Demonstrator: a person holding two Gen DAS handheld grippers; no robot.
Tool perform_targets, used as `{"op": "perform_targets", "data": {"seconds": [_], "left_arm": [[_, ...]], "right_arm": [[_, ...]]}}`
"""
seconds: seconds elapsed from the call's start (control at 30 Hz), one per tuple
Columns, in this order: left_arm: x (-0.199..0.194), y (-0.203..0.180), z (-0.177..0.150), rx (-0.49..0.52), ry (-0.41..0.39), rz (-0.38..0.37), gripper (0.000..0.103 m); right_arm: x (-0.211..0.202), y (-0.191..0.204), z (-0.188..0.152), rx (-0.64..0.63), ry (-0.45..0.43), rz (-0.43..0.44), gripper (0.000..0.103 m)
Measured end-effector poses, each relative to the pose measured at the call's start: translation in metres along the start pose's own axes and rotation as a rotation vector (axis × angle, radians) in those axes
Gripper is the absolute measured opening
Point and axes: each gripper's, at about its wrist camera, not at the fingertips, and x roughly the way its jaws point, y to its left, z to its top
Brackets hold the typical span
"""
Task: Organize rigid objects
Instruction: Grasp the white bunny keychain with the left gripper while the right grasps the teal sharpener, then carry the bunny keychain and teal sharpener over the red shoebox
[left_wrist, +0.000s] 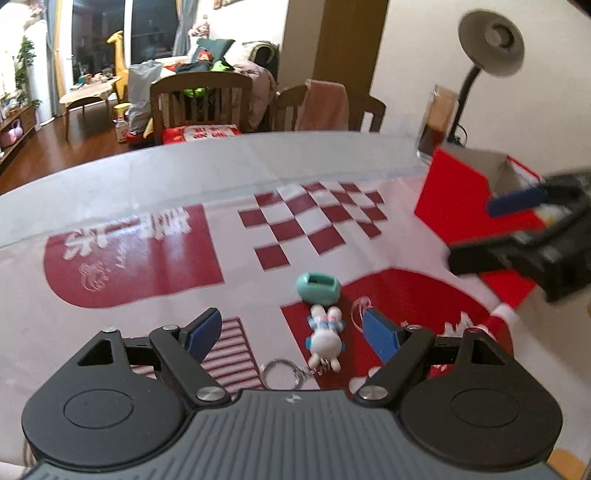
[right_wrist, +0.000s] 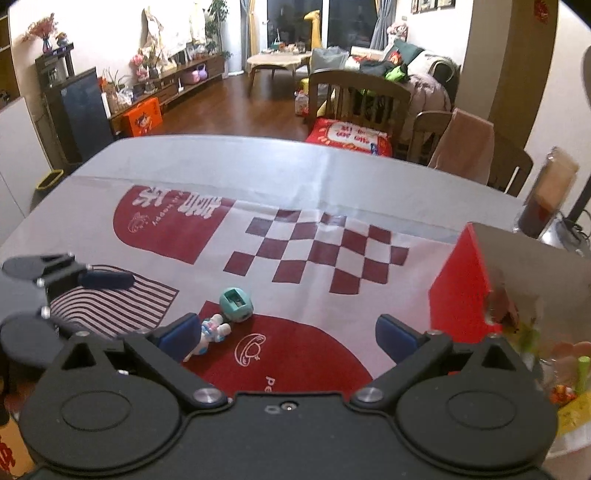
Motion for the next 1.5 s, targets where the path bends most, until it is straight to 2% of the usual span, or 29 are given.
{"op": "perform_targets", "data": {"seconds": [0.17,0.3,0.37,0.5,0.53,0.6,0.73,0.8,0.83,0.87,0.9,1.0,1.03,1.3,1.5], "left_arm": [[0.017,-0.015,-0.011,0.068,-0.001,0.0,0.084],[0.031,-0.019,-0.015,0.07,0.013,0.001,0.084],[0.037,-0.02,-0.016,0.076,0.022,0.005,0.084],[0.044,-0.022,-0.018,0.088,0.022,0.008,0.083],[0.045,-0.023,-0.018,0.09,0.022,0.01,0.082],[0.049,-0.024,-0.018,0.097,0.025,0.02,0.069],[0.052,-0.028,-0.019,0.122,0.022,0.038,0.062],[0.052,-0.03,-0.02,0.132,0.017,0.039,0.056],[0.052,-0.031,-0.02,0.138,0.015,0.037,0.054],[0.051,-0.032,-0.02,0.144,0.013,0.036,0.047],[0.051,-0.034,-0.02,0.149,0.011,0.034,0.041],[0.049,-0.036,-0.021,0.161,0.007,0.038,0.035],[0.048,-0.036,-0.021,0.162,0.005,0.039,0.033],[0.046,-0.035,-0.021,0.15,0.012,0.05,0.024],[0.041,-0.03,-0.013,0.116,0.016,0.039,0.024]], "right_arm": [[0.033,0.007,0.004,-0.026,0.05,0.015,0.094],[0.056,0.016,0.007,-0.057,0.08,0.039,0.093],[0.066,0.019,0.009,-0.072,0.093,0.046,0.086],[0.085,0.026,0.012,-0.09,0.117,0.061,0.081],[0.089,0.026,0.012,-0.096,0.123,0.064,0.077],[0.096,0.028,0.013,-0.109,0.134,0.068,0.073],[0.104,0.03,0.015,-0.116,0.139,0.084,0.066],[0.106,0.032,0.015,-0.129,0.139,0.091,0.06],[0.106,0.033,0.015,-0.134,0.138,0.096,0.057],[0.105,0.033,0.015,-0.137,0.138,0.105,0.049],[0.105,0.035,0.015,-0.141,0.139,0.111,0.047],[0.105,0.038,0.015,-0.148,0.137,0.116,0.04],[0.105,0.039,0.015,-0.145,0.138,0.117,0.032],[0.098,0.039,0.016,-0.093,0.13,0.08,0.032],[0.077,0.027,0.018,-0.019,0.106,0.052,0.032]]}}
